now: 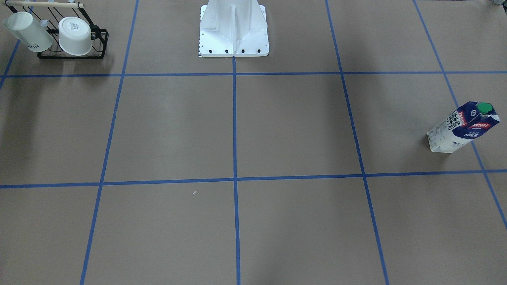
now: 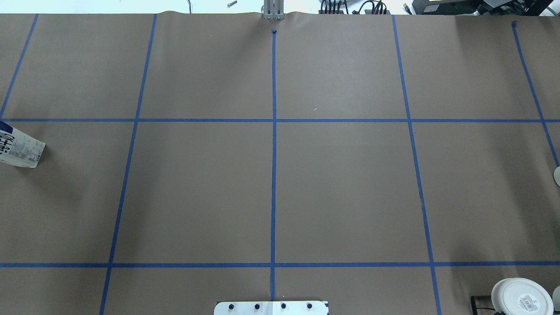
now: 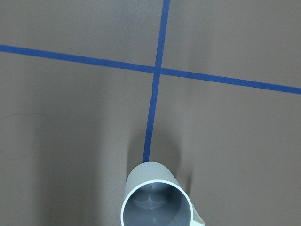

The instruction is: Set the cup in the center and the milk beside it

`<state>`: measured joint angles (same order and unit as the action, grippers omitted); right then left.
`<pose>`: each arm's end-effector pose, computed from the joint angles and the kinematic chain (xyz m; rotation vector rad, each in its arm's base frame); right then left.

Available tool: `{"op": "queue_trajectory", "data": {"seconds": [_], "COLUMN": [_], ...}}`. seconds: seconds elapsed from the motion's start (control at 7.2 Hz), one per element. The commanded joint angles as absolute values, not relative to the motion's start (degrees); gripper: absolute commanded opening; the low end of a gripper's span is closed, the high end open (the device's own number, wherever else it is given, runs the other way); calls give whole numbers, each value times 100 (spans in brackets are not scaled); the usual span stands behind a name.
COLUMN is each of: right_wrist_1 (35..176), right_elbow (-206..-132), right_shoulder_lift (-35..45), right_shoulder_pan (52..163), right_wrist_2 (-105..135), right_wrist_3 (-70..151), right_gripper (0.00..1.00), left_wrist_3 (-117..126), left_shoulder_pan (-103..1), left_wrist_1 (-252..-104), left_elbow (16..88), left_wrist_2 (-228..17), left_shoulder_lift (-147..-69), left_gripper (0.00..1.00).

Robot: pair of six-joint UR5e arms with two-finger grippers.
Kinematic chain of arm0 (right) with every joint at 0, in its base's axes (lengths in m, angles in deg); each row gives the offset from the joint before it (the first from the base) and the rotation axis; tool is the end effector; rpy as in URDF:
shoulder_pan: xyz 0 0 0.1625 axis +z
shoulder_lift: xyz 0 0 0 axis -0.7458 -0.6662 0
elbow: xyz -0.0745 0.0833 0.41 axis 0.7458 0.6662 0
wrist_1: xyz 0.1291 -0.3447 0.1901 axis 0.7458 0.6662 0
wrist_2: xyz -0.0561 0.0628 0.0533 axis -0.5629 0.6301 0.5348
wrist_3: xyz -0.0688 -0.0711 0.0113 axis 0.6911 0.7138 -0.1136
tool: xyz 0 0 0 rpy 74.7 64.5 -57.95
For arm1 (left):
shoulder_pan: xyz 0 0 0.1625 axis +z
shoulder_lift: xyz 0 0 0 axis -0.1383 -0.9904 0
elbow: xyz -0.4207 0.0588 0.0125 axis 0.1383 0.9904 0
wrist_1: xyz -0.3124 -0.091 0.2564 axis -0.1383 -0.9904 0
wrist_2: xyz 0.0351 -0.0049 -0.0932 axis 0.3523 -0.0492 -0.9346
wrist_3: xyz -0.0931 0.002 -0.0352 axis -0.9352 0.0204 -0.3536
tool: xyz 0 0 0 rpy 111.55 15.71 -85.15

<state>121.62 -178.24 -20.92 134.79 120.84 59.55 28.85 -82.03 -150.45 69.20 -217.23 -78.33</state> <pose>0.0441 -0.4553 0.6141 0.0499 -0.6739 -0.1156 -0.0646 -0.4223 0.5833 0.1822 0.7468 0.2076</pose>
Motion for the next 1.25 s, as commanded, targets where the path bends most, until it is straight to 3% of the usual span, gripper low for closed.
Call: {"op": "queue_trajectory", "data": {"seconds": [0.0, 0.42, 0.83, 1.11], "right_wrist_1": [12167, 12158, 10181, 9592], "right_elbow": [-17830, -17847, -17447, -16987], "right_shoulder_lift": [-1868, -1647, -2663, -2799], "right_shoulder_pan": [13488, 13629, 13647, 13568], "right_wrist_2": [12068, 12094, 12147, 12130], "right_wrist_3": [5947, 5990, 5921, 5886], "right_gripper": [100, 100, 100, 100], "left_wrist_3": [2878, 2808, 2825, 2843], "left_shoulder_pan": [-8431, -8530, -8530, -8539], "left_wrist_1": [-15069, -16963, -17012, -17021], "left_elbow": [7089, 6671, 6678, 6704], "left_wrist_2": [-21671, -21688, -21715, -21724], "left_shoulder_lift": [-8135, -8154, -8137, -8084], "left_gripper": [99, 99, 99, 99]}}
